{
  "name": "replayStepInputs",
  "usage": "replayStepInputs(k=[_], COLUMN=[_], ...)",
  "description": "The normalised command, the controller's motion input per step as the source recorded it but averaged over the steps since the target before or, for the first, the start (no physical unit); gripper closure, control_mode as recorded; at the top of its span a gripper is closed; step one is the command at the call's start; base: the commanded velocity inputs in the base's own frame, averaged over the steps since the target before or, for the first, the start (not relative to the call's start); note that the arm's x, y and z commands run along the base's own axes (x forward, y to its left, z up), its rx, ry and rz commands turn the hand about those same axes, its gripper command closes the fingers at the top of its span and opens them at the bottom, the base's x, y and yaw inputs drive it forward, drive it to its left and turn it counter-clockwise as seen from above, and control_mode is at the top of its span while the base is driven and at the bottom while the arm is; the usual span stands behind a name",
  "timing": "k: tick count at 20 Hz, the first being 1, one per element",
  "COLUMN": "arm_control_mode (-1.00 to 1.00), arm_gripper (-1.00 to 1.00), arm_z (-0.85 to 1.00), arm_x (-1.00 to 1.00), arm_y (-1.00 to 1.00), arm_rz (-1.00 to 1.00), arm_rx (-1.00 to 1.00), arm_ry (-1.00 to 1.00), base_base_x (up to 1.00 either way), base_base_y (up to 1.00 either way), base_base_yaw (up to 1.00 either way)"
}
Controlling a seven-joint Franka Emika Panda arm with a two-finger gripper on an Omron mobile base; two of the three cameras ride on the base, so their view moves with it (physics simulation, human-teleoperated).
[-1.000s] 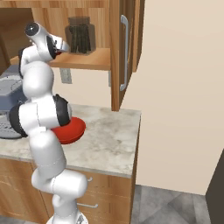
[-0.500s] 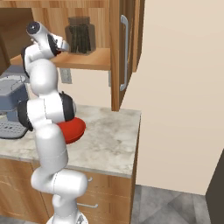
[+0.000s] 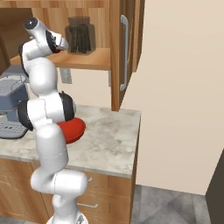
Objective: Open the cabinet. Pick the apple and mango from the cabinet and place them into the bowl. Then close the cabinet.
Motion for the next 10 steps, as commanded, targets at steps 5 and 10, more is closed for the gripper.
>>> replayStepInputs(k=[5, 10], arm_control_mode=[-1.0, -1.0], arm_gripper=[1.0, 1.0], arm_z=[0.0, 0.0], arm_x=[-0.62, -0.88], arm_y=[-0.22, -0.26], arm_rz=[0.0, 0.0], arm_rx=[0.0, 0.0], arm_ry=[-0.03, -0.03], base_base_x=[0.0, 0.0], base_base_y=[0.0, 0.0], base_base_yaw=[0.0, 0.0])
